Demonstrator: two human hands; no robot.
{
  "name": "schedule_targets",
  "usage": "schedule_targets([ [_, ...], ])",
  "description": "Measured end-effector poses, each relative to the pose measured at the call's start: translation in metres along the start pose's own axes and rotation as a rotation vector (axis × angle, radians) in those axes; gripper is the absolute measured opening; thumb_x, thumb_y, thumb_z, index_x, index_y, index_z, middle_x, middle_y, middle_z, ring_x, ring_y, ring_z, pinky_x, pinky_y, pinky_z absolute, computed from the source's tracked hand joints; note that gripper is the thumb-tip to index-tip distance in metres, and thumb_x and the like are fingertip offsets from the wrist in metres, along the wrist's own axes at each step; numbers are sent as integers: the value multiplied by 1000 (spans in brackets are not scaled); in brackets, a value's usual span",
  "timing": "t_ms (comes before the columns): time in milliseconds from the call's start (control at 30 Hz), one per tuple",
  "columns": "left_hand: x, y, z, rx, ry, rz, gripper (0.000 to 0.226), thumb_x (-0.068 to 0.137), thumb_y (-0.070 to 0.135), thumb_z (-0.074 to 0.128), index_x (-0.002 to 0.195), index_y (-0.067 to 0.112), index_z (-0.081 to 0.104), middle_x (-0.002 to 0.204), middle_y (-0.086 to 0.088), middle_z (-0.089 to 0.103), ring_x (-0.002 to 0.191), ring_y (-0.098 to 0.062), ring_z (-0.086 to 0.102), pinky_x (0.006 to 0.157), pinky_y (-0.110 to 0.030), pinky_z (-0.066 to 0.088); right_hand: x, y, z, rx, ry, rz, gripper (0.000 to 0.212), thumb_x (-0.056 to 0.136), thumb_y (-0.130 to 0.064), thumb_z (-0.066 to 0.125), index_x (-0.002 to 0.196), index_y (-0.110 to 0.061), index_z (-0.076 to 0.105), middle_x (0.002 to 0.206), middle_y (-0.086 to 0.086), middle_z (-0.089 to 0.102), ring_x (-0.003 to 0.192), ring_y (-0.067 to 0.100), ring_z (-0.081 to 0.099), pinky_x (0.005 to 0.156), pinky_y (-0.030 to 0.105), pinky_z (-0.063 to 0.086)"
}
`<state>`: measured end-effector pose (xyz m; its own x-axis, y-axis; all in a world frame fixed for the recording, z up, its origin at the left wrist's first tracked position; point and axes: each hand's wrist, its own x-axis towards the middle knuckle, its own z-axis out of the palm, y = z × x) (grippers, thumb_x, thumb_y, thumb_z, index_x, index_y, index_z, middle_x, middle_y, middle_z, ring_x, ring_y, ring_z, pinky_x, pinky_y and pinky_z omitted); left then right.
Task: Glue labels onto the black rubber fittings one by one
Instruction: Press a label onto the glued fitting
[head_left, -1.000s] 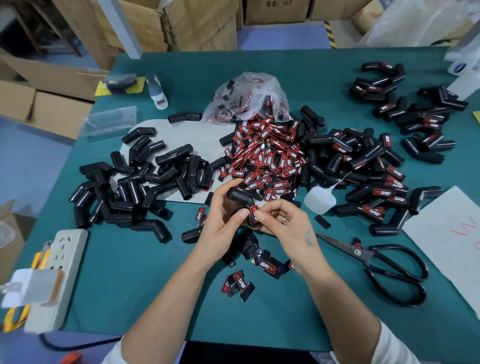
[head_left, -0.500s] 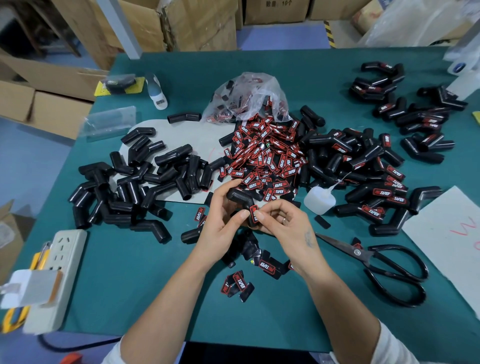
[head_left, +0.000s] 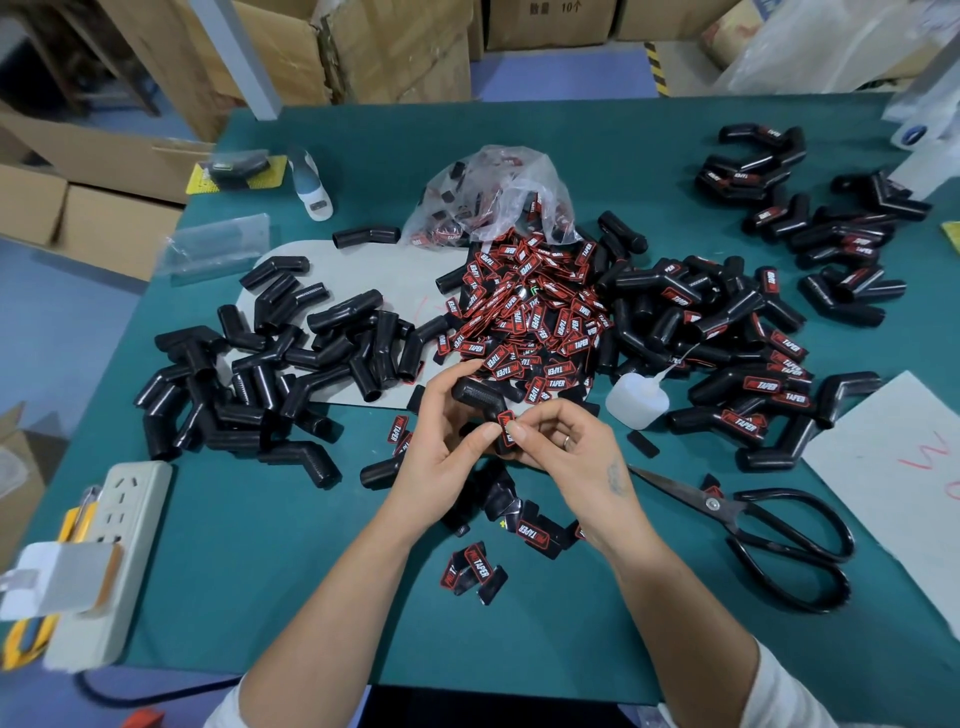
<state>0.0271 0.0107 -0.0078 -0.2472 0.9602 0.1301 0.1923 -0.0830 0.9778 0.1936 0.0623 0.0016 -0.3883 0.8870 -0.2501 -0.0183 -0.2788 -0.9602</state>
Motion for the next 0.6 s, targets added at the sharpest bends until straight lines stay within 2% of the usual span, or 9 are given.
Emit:
schedule_targets([
  [133,0,2,2,-12,15,-14,59,98,-3,65,143,27,41,139,37,52,127,11,54,101,-9,43,1,3,-1,-25,-11,-5,8,92,-20,81,89,-26,76,89,-2,76,89,14,73,91,41,62],
  [300,-2,3,3,-9,23,-27,59,97,-11,64,142,21,42,135,37,54,123,10,57,97,-7,45,2,5,-1,-31,-17,-21,8,92,-22,81,89,-27,76,88,-5,75,87,11,73,88,38,60],
  [433,-3,3,3,-22,29,-41,58,97,-12,64,142,19,43,134,35,54,122,9,57,96,-8,46,1,4,0,-42,-14,-27,9,92,-21,81,88,-27,76,87,-6,75,87,10,72,90,41,61],
  [600,-3,3,3,-47,39,-54,58,97,-10,65,142,20,44,135,31,55,122,7,58,97,-10,47,2,4,2,-52,-4,-25,10,92,-19,81,87,-26,76,88,-5,75,88,12,70,97,52,58],
])
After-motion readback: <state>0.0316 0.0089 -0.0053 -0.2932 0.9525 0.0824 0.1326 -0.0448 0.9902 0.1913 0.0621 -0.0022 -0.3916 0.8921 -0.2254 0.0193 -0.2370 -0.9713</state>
